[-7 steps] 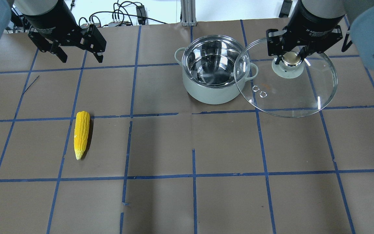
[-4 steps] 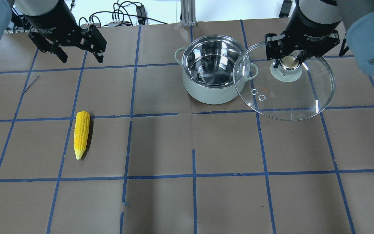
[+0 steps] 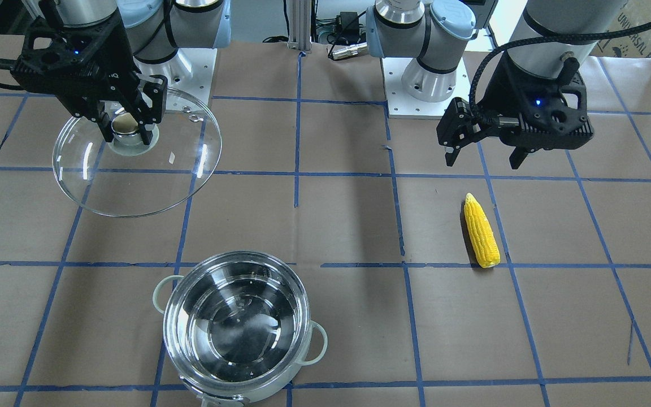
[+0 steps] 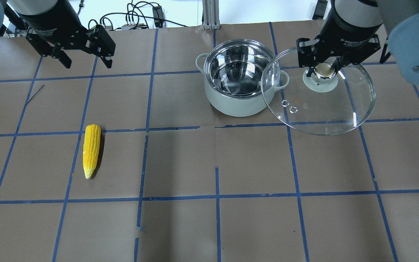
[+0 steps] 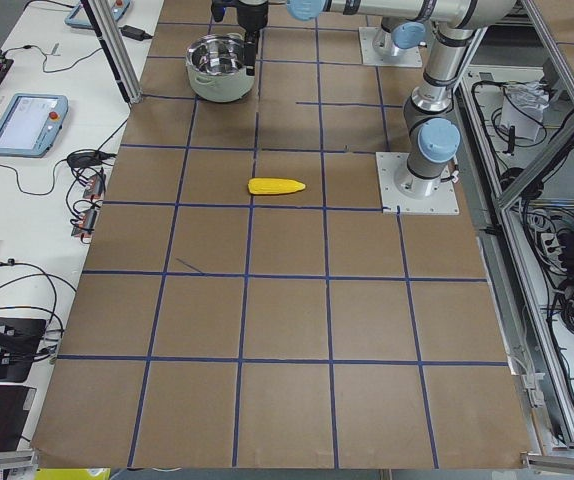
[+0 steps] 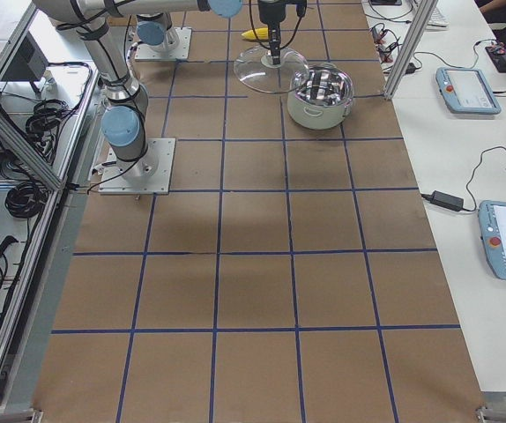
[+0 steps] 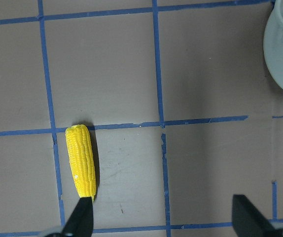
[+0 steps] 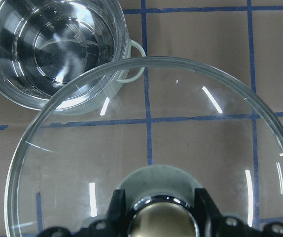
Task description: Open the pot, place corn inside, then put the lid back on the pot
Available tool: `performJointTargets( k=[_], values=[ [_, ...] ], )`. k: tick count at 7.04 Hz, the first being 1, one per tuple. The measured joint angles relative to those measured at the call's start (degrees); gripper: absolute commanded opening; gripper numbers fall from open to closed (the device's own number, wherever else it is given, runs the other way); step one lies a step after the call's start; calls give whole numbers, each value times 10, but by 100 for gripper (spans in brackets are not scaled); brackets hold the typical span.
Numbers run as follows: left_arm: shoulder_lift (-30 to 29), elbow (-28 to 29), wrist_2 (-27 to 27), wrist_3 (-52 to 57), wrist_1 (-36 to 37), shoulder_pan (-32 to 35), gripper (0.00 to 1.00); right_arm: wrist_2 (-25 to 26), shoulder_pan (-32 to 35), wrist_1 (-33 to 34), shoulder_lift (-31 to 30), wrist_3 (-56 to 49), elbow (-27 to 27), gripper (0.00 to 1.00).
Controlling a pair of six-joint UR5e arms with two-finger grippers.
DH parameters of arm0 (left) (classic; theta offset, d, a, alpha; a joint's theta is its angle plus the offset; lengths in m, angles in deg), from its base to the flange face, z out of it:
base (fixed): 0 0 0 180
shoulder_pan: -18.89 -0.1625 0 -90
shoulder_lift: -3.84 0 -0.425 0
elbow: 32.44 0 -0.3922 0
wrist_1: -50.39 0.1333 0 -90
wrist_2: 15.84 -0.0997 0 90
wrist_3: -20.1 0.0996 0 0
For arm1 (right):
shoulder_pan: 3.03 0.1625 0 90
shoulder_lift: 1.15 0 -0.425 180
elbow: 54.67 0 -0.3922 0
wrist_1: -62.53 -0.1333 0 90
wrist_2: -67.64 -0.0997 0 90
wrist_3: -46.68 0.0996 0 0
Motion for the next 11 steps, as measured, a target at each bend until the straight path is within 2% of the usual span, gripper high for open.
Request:
performJointTargets(
  k=[9,11],
  values=[
    [-9,-1,-1,1,0,0,100,2,-6,0,0,-6,-7,17],
    [-17,-23,-3,45,5,-35,100,2,-6,0,0,-6,-7,17]
  ],
)
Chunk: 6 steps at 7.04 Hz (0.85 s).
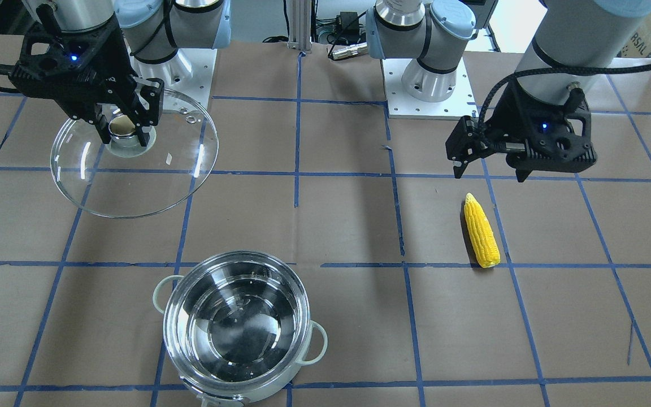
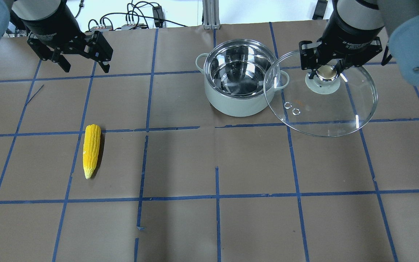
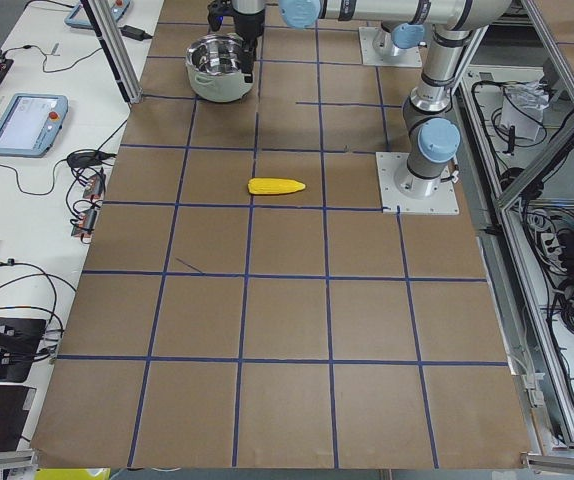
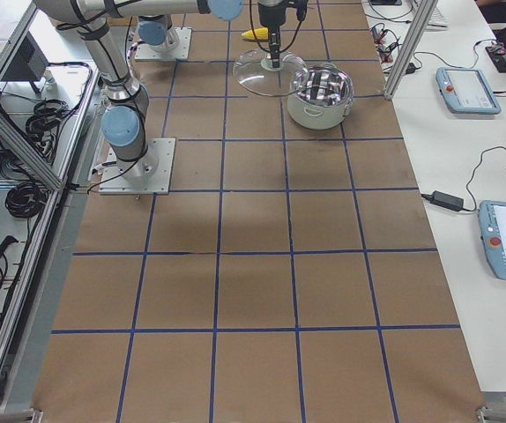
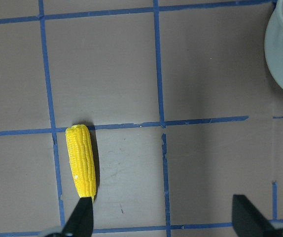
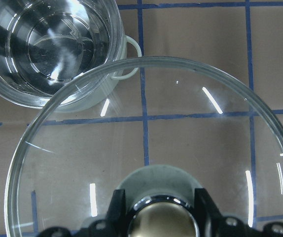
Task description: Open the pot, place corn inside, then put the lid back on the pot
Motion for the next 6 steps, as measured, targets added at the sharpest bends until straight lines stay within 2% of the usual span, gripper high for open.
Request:
performJointTargets(
  k=[2,4,6],
  values=[
    [-4,-77,1,44,34,-61,100,0,0,0,-1,0,0,17],
    [-16,-190,-2,86,164,-100,100,0,0,0,-1,-1,0,17],
    [-49,-277,-3,99,282,-120,100,0,0,0,-1,-1,0,17]
  ],
)
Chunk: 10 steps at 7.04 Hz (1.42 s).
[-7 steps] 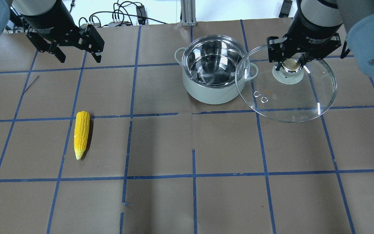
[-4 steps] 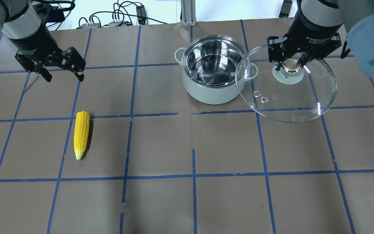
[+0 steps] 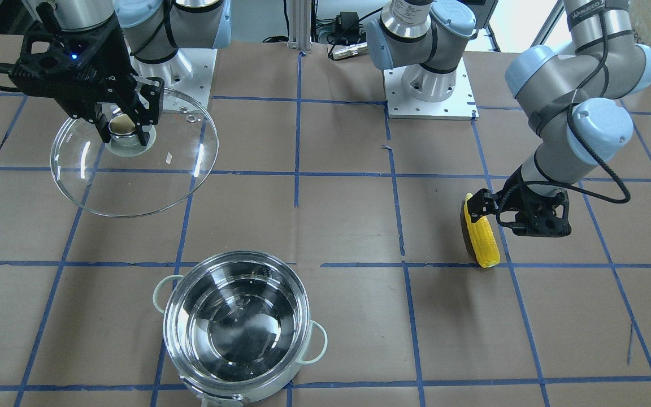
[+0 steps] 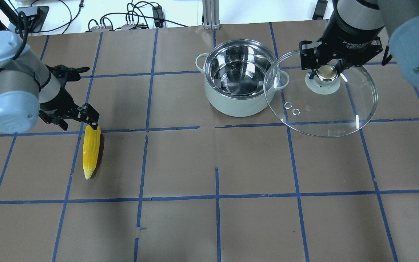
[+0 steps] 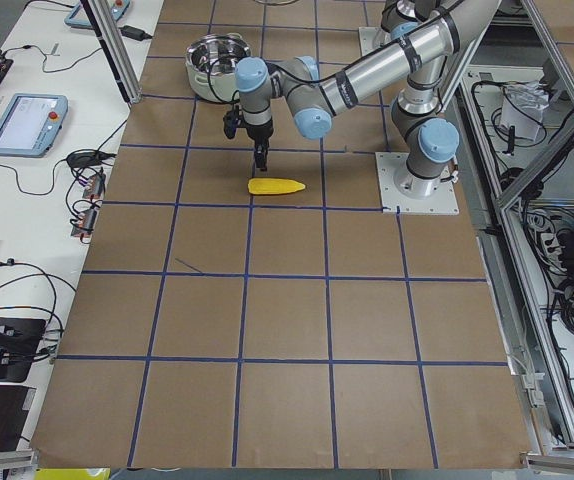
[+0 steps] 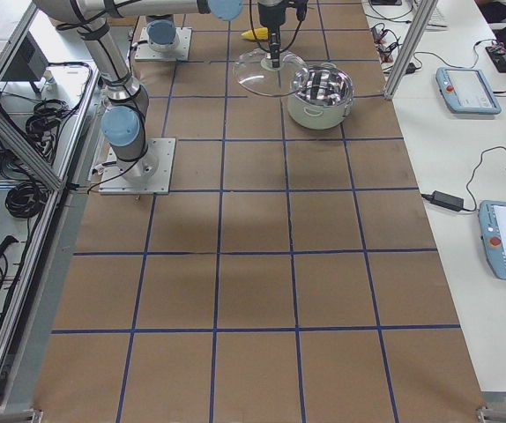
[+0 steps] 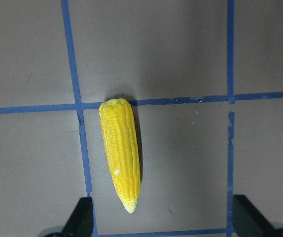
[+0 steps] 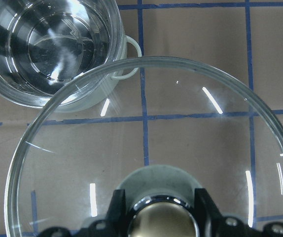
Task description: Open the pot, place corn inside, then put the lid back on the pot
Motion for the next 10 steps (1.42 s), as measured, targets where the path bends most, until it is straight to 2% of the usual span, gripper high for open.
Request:
performJointTargets(
  k=[1,2,3,4,7,10],
  values=[
    [-29,-25,-1,0,58,-2,99,0,0,0,0,0,0,17],
    [-54,-38,-2,0,97,-3,87,0,0,0,0,-1,0,17],
    [-69,-46,-3,1,114,-3,30,0,0,0,0,-1,0,17],
    [-79,-50,-6,1,121,-4,3,0,0,0,0,-1,0,17],
    [-77,-39,-20,-6,121,0,2,1,0,0,-1,-1,1,17],
    [-55,19,-27,-57,39,31,2,1,0,0,-1,-1,1,17]
  ],
)
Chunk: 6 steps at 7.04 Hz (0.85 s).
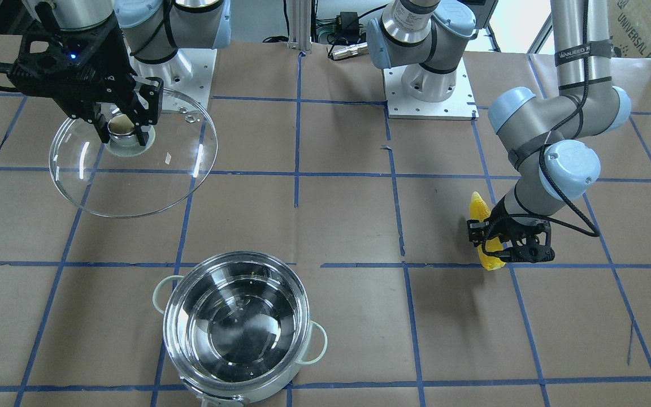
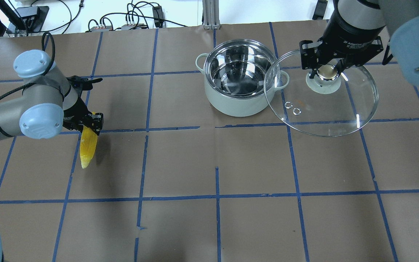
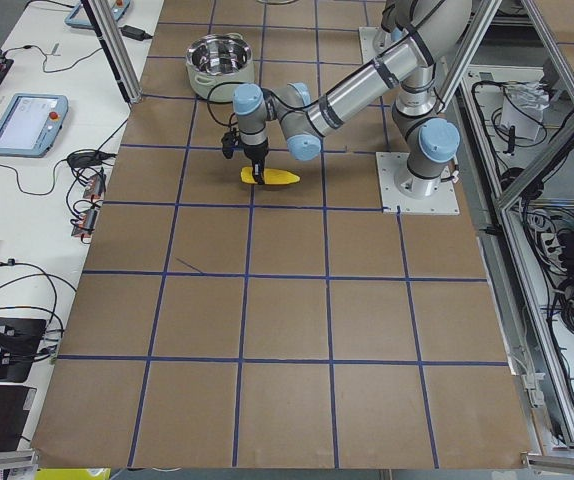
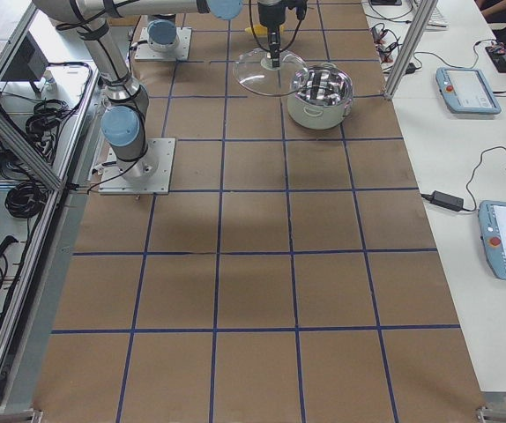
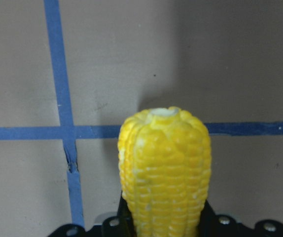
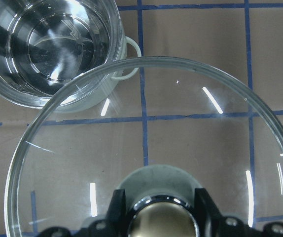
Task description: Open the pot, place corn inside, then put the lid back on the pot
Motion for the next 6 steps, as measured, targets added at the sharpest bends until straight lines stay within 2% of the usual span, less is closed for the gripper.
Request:
performJointTargets(
  k=[3,6],
  values=[
    [-5,131,3,-131,-131,99,3,1,0,0,0,-1,0,17],
    [-44,245,58,-192,-159,176,4,1,0,0,-1,-1,0,17]
  ],
)
